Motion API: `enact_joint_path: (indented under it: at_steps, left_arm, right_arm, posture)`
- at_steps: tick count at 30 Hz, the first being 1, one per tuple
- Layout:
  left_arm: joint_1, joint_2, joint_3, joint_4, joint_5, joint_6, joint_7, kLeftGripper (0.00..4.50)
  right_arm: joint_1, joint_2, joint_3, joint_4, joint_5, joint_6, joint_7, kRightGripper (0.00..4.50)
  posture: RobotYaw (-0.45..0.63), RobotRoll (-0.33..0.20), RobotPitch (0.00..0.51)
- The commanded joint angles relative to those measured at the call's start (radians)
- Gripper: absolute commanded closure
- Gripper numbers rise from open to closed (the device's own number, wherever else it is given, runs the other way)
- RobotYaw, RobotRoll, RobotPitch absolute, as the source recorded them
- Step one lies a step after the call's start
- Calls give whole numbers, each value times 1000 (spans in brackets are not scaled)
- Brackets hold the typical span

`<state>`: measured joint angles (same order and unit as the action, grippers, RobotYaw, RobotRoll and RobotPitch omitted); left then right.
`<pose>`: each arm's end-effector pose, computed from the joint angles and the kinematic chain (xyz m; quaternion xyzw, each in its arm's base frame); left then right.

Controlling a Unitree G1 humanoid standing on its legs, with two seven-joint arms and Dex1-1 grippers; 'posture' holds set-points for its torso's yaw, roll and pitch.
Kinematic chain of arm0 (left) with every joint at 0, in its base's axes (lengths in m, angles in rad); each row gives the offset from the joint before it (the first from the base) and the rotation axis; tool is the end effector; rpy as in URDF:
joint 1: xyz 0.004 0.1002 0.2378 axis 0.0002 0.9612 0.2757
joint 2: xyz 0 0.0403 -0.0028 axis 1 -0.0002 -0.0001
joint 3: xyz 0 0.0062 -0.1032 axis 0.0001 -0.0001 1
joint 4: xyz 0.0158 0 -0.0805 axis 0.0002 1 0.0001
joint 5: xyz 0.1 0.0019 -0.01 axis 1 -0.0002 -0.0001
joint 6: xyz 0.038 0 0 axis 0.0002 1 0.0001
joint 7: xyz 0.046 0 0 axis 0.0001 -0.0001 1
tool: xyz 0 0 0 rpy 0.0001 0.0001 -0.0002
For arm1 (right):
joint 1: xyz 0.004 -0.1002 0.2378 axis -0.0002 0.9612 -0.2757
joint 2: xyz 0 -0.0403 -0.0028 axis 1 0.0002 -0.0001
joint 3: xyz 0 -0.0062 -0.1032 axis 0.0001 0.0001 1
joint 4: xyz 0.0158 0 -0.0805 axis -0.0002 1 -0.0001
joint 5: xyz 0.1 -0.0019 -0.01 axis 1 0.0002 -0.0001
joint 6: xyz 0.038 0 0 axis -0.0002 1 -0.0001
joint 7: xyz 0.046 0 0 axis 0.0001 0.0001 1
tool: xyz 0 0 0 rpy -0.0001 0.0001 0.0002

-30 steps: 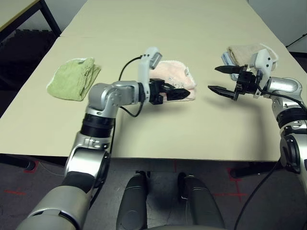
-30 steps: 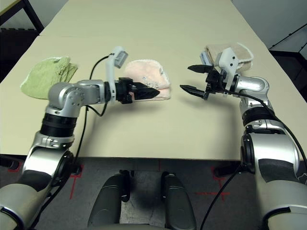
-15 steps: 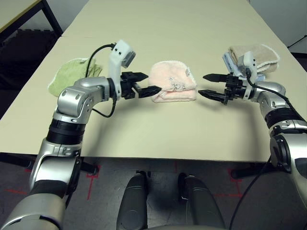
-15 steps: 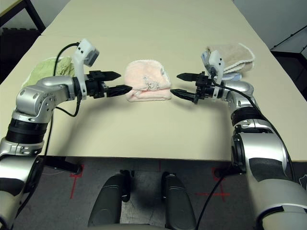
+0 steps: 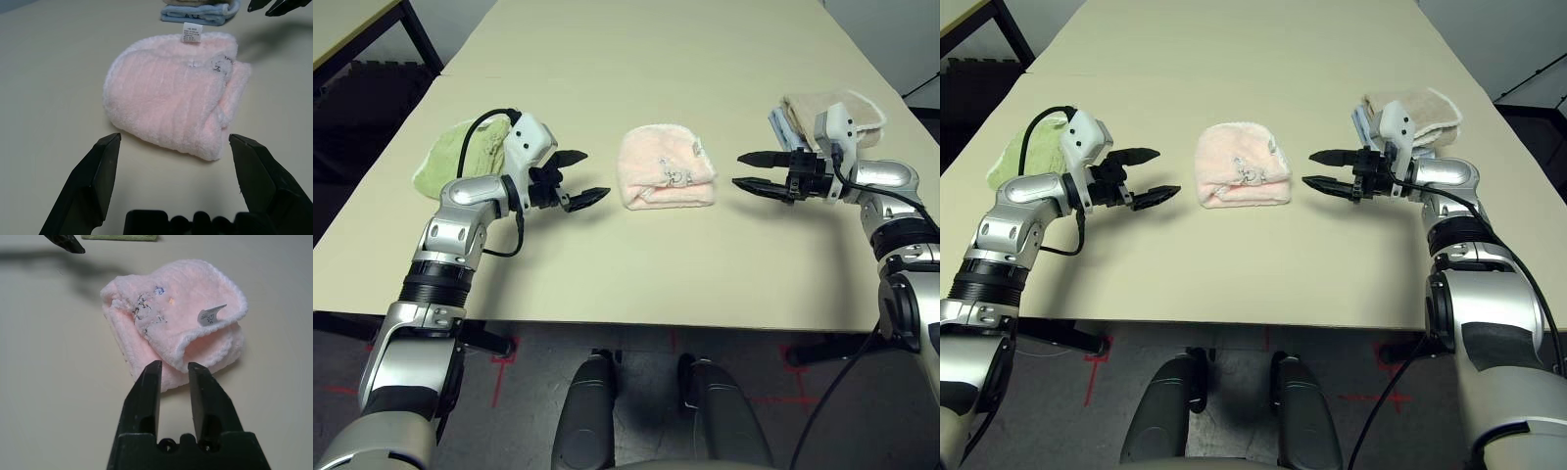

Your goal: Fold the towel and set it aside.

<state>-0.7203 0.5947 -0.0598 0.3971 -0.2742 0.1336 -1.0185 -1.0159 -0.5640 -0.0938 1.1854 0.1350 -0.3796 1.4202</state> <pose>0.3172 0.2368 0.1875 0.1791 -0.0131 -0.4587 0.8703 0.3427 -0.2770 0.1795 -0.1846 -0.0270 0.5283 0.8283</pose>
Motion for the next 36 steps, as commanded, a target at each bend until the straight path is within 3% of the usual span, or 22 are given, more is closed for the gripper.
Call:
enact_joint_path:
  at_steps: [1, 2, 19, 22, 32, 36]
  left_arm:
    - [2, -13, 16, 8, -12, -14, -31, 0]
    - [-1, -15, 18, 12, -11, -14, -36, 0]
    - [-37, -31, 22, 119, 14, -118, -121, 0]
    - [-36, -34, 30, 113, -9, -108, -146, 572]
    - [-65, -57, 59, 145, -29, -106, -174, 4324]
    - [-120, -93, 71, 229, -17, -55, -105, 4455]
  right_arm:
    - [20, 0, -8, 7, 4, -2, 14, 4228]
    - [21, 2, -9, 6, 5, 0, 14, 4466]
    - [20, 15, -11, -8, 16, 2, 15, 4466]
    - [19, 17, -11, -10, 16, 2, 16, 4500]
    - [5, 28, -19, -12, 25, 12, 3, 4500]
    - [-37, 85, -52, -4, 55, 68, -74, 4500]
  posture:
    - [66, 0, 145]
    - [66, 0, 145]
    - [53, 0, 143]
    - [52, 0, 143]
    - [43, 0, 146]
    - [50, 0, 159]
